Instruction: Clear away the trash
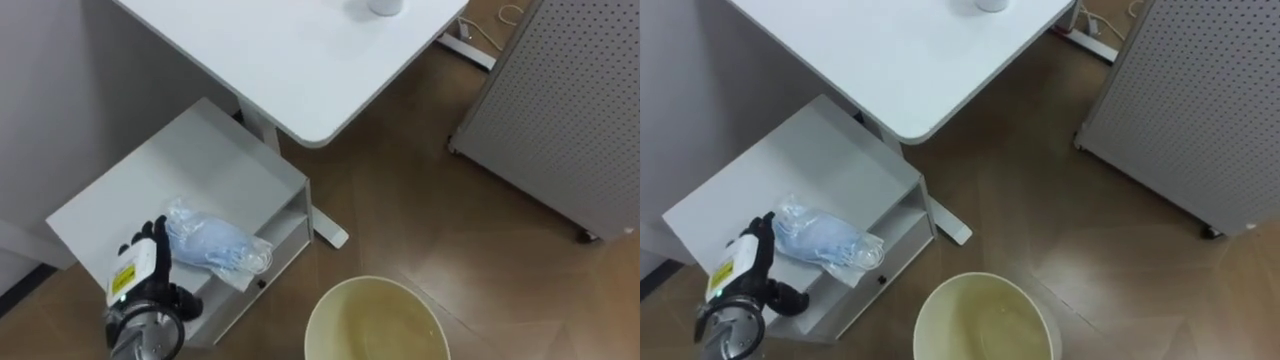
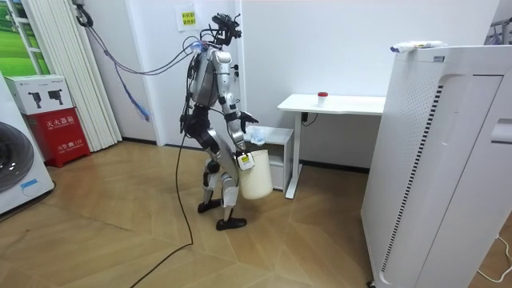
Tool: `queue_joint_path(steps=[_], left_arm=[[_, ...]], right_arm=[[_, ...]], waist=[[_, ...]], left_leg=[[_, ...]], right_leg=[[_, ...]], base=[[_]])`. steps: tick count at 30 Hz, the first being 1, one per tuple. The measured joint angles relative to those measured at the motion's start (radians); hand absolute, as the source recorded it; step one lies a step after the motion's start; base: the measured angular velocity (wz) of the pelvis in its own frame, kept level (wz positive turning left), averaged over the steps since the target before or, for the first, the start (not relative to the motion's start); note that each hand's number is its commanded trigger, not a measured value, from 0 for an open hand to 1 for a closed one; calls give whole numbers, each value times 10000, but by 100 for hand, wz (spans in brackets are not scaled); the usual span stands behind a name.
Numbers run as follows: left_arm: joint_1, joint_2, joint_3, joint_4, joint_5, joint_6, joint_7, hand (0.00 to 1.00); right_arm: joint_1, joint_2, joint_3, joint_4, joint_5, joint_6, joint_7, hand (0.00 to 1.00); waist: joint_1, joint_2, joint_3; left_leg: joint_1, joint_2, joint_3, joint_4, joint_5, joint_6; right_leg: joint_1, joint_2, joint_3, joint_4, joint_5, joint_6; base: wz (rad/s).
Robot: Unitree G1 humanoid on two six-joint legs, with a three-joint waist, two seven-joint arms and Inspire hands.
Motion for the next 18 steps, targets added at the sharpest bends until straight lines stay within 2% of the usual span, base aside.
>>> queue_joint_path(steps=[1, 7, 14, 18], left_arm=[[-15, 21, 0, -1, 32, 7, 51, 0], [-108, 85, -265, 0, 57, 206, 195, 0], [-187, 226, -484, 5, 75, 305, 291, 0], [-299, 279, -500, 6, 91, 377, 620, 0]], right_arm=[[20, -8, -1, -41, 96, -3, -20, 100], [45, -200, 1, -76, 703, -91, -206, 100], [54, -252, 0, -274, 860, -105, -207, 100], [56, -270, 10, -437, 1074, -97, -179, 100]], waist=[[-16, 7, 5], [-117, 20, 17], [-359, 11, 23], [-475, 9, 29]], left_leg=[[-125, 92, 1, 154, -70, 1], [-802, 209, -2, 982, -449, 63], [-1222, 247, -2, 1579, -683, 57], [-1478, 255, -45, 1777, -717, 68]], right_leg=[[-93, 7, 6, 55, -2, -5], [-723, -8, 50, 786, -241, -42], [-1151, -9, 147, 1329, -414, -66], [-1366, -10, 142, 1422, -449, -79]], base=[[-3], [-3], [-3], [1]])
